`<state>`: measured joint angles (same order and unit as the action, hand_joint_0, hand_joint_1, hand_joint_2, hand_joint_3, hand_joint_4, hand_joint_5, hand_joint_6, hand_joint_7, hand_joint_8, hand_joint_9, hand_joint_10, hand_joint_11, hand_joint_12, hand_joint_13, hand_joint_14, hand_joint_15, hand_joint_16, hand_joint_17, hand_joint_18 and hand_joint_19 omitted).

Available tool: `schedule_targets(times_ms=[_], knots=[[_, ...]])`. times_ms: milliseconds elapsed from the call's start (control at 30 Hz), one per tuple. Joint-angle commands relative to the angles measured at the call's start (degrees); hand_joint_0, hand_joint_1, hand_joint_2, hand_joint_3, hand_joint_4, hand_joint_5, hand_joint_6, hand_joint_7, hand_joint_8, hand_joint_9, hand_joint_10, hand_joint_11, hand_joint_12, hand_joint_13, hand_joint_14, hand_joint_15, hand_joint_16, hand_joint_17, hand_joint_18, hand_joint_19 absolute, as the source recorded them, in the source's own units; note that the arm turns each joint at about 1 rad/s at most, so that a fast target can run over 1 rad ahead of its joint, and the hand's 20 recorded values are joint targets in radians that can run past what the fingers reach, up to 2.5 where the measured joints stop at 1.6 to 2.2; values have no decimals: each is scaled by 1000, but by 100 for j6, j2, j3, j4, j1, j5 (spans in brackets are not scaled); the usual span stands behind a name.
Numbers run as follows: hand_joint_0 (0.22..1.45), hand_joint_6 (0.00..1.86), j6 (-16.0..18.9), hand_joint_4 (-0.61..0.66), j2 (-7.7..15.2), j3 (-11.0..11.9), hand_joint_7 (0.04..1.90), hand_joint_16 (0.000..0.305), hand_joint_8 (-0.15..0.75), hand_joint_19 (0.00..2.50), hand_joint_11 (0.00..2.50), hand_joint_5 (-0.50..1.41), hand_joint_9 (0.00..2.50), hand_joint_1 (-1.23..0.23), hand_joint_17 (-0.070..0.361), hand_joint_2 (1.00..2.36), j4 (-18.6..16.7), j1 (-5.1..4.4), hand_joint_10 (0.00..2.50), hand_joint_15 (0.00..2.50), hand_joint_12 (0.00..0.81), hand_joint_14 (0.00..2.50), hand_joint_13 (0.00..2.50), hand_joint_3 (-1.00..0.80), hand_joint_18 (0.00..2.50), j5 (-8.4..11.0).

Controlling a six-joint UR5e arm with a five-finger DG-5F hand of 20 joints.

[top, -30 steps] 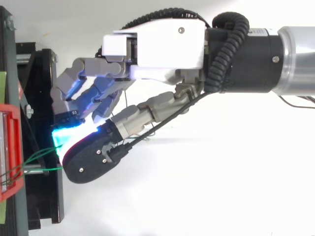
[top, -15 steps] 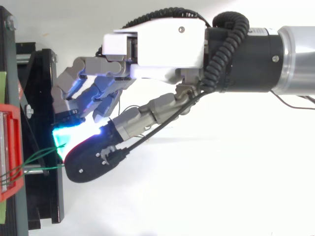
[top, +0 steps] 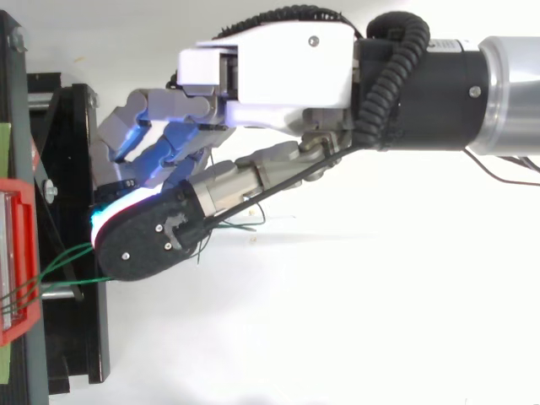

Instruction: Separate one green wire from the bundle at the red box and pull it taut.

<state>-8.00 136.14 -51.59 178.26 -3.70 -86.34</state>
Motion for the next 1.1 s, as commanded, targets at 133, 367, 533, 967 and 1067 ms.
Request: schedule_targets(times_ms=[133,367,533,967,1067], knots=[[589,882,0,206,-9,9,993,48,310,345,400,-206,728,-669,107,1015,16,27,9,179,309,6,664,-254,781,-6],[619,895,0,217,-27,9,957,47,311,326,412,-211,718,-762,107,1012,42,27,9,165,304,8,663,-317,791,3],[633,895,-17,222,-27,9,943,47,308,321,404,-211,718,-780,106,1007,60,18,9,163,302,7,667,-399,797,3],[540,880,0,235,-18,-35,927,49,319,332,413,-205,753,-601,110,1000,236,-35,9,180,310,6,695,-500,820,29],[574,876,0,226,-27,-62,935,47,315,340,415,-206,753,-597,107,1002,209,-43,9,182,304,6,699,-467,813,29]])
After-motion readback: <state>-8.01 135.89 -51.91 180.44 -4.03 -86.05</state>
